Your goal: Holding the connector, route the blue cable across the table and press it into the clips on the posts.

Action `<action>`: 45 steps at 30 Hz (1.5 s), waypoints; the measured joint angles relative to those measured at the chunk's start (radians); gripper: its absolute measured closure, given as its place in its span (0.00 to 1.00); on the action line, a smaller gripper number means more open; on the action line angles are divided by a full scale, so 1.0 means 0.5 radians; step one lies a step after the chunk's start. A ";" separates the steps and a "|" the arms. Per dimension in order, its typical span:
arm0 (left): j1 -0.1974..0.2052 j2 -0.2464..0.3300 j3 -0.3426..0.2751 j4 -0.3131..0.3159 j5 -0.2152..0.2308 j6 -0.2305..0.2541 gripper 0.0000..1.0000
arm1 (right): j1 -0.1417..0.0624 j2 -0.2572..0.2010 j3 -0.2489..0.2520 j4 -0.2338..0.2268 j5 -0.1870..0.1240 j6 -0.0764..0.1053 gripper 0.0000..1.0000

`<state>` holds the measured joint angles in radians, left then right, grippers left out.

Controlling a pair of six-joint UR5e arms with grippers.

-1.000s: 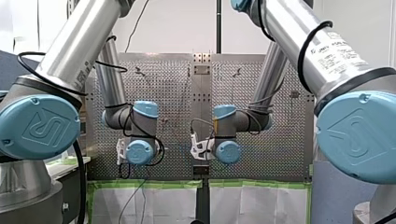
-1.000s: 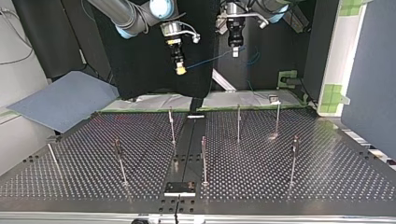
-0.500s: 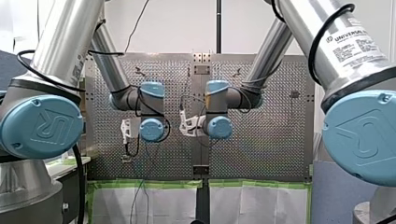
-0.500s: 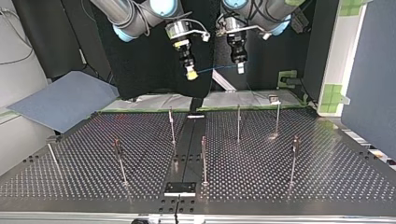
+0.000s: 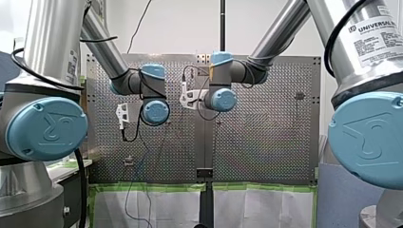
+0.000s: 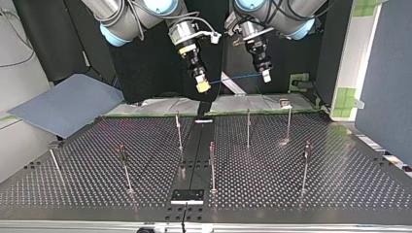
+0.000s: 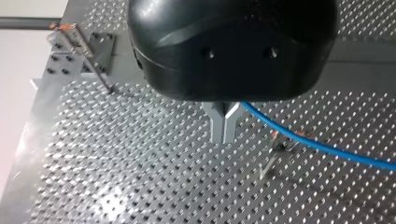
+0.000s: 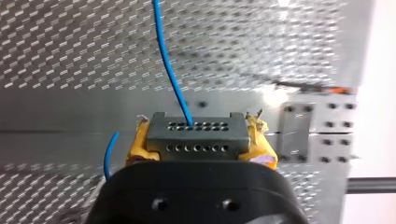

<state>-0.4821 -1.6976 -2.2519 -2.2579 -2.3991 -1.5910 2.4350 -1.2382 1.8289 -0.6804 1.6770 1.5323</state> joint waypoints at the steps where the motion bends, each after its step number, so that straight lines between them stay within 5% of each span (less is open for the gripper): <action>1: 0.008 0.027 0.000 -0.026 -0.004 0.000 1.00 | 0.000 -0.020 -0.011 0.020 -0.010 0.004 1.00; 5: 0.038 0.110 0.007 -0.109 -0.004 -0.003 1.00 | 0.007 -0.075 -0.059 0.106 -0.041 0.014 1.00; 12: 0.123 0.258 0.036 -0.258 0.032 -0.011 1.00 | 0.019 0.015 -0.150 0.201 -0.081 0.027 1.00; 25: 0.366 0.494 0.065 -0.499 0.266 -0.154 1.00 | 0.027 0.070 -0.392 0.332 -0.159 0.091 1.00; 36: 0.578 0.448 0.208 -0.583 0.481 -0.215 1.00 | 0.067 0.160 -0.520 0.423 -0.201 0.107 1.00; 45: 0.670 0.437 0.339 -0.632 0.596 -0.220 1.00 | 0.088 0.252 -0.711 0.512 -0.243 0.180 1.00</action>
<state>-0.1469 -1.4789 -2.0824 -2.5739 -2.1011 -1.7011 2.4791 -1.1121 1.4736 -0.4245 1.5555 1.6223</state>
